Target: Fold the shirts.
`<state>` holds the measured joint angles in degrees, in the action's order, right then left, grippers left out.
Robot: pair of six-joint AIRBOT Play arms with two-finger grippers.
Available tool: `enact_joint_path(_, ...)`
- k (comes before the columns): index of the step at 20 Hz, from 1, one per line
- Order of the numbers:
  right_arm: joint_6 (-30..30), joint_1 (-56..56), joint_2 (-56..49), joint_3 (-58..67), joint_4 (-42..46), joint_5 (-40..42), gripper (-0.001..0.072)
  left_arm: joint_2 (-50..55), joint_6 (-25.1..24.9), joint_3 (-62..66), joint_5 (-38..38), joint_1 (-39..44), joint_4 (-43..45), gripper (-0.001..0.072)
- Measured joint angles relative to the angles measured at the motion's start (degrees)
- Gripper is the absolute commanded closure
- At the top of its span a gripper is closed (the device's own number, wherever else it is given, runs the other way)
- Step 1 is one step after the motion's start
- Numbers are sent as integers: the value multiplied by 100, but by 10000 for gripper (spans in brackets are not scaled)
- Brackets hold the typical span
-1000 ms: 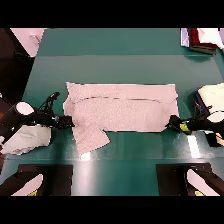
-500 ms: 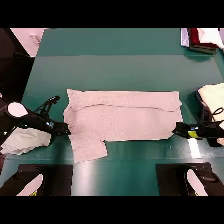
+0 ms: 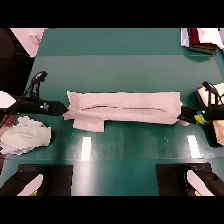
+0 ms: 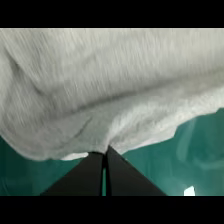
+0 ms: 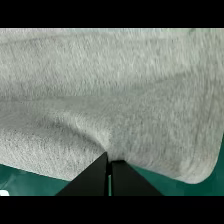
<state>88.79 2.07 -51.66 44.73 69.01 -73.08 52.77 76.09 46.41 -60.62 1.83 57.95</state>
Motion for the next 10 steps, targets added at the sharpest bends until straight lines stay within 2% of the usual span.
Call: enact_joint_path(10, -81, -463, -2337, 1672, -15, 286, 699, 960, 0, 144, 1893, 2, -103, 687)
